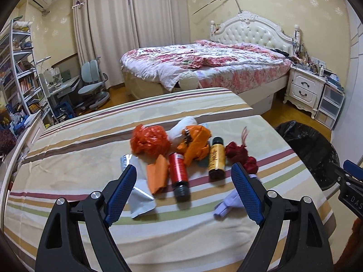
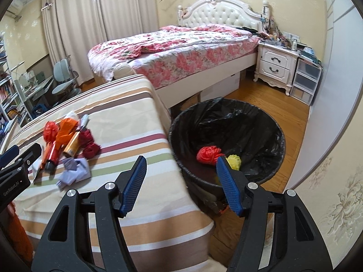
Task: Collect trash
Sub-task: 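Move both open tools back over the items on the bedspread, then lower the right tool onto the lavender cloth and close it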
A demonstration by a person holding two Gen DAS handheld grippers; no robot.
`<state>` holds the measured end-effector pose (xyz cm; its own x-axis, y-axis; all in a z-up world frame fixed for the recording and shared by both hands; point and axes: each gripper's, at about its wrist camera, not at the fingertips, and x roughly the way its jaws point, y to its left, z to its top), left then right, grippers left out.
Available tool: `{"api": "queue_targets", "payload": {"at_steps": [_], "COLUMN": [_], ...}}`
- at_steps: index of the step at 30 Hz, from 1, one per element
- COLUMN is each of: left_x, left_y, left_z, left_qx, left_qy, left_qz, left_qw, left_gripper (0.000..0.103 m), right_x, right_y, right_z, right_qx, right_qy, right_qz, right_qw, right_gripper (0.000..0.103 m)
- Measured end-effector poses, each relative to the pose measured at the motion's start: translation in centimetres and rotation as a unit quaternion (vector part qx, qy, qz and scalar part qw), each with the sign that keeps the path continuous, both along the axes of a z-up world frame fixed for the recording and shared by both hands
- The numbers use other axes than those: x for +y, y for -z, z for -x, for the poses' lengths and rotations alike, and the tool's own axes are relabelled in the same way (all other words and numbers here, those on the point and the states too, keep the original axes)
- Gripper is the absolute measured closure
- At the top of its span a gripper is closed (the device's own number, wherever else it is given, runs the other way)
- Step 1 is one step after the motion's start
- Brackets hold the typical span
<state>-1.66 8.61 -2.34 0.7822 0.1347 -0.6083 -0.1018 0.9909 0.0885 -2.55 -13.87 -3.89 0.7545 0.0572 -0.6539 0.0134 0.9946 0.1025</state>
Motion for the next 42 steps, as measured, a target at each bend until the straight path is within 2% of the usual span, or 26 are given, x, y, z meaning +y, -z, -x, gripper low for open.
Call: {"api": "queue_targets", "payload": {"at_steps": [12, 20, 28, 36, 42], "left_x": [7.2, 10.7, 11.4, 10.9, 11.3], "left_y": [0.9, 1.7, 2.4, 2.8, 2.8], "left_z": [2.4, 2.9, 2.8, 2.6, 2.7], "left_qx": [0.007, 0.014, 0.022, 0.026, 0.029], "left_qy": [-0.068, -0.1, -0.105, -0.098, -0.103], "left_qz": [0.013, 0.015, 0.02, 0.018, 0.017], "left_qw": [0.9976, 0.9948, 0.9941, 0.9947, 0.9941], "left_gripper": [0.02, 0.02, 0.02, 0.02, 0.02], "right_x": [7.2, 11.6, 13.2, 14.1, 12.9], "right_y": [-0.4, 0.0, 1.2, 1.8, 1.7], "right_z": [0.9, 0.0, -1.4, -1.5, -1.1], "right_qx": [0.005, 0.021, 0.052, 0.059, 0.054], "right_qy": [-0.077, -0.121, -0.12, -0.128, -0.114], "right_qz": [0.01, 0.003, -0.011, 0.009, 0.033], "right_qw": [0.997, 0.992, 0.991, 0.99, 0.991], "right_gripper": [0.04, 0.039, 0.039, 0.039, 0.039]}}
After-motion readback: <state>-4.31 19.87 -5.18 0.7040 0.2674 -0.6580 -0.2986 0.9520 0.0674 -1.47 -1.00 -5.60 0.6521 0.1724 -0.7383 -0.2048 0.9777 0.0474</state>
